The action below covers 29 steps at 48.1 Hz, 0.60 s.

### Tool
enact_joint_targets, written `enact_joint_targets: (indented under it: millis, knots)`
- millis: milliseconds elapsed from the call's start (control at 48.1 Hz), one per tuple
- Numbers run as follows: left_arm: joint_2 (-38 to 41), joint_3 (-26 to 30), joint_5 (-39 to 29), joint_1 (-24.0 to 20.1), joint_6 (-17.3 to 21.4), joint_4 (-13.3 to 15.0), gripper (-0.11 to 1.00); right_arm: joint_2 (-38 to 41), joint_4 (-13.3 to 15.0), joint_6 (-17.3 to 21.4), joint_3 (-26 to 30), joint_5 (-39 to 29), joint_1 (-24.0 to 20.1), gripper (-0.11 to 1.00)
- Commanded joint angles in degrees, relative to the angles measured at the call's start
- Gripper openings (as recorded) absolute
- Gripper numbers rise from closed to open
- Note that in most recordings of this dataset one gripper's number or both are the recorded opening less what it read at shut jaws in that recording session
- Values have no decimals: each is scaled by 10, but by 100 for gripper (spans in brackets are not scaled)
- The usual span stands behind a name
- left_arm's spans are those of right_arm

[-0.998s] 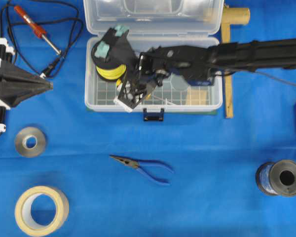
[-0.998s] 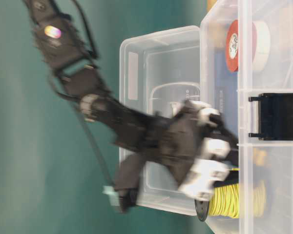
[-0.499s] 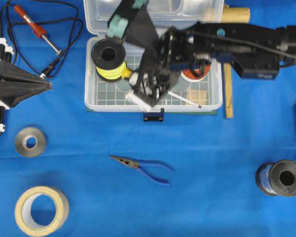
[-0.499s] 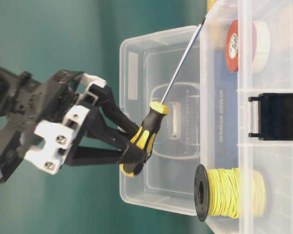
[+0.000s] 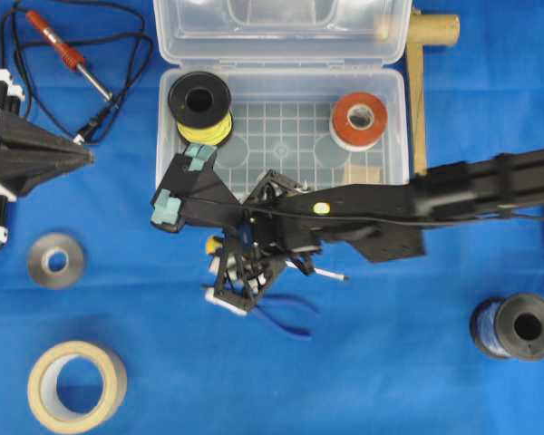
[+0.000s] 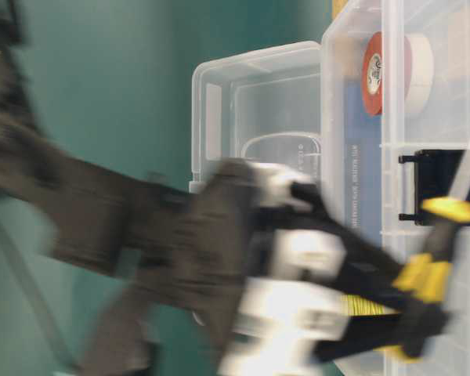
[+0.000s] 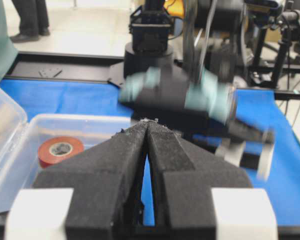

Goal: Pick the screwdriver from the toolbox among several items.
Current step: 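Lift the screwdriver out of the toolbox and carry it toward the pliers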

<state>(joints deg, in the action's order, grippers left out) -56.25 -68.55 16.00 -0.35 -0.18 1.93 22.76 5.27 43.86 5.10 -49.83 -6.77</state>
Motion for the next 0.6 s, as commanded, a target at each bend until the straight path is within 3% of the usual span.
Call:
enact_joint_targets:
  millis: [0,582]
  knots:
    - [2,8,4,-1,-1,1,0,3,12,4,16,11,-2,36]
    - [-1,6,-3,-1,0,1,0,68,11,12,18,48,-2,36]
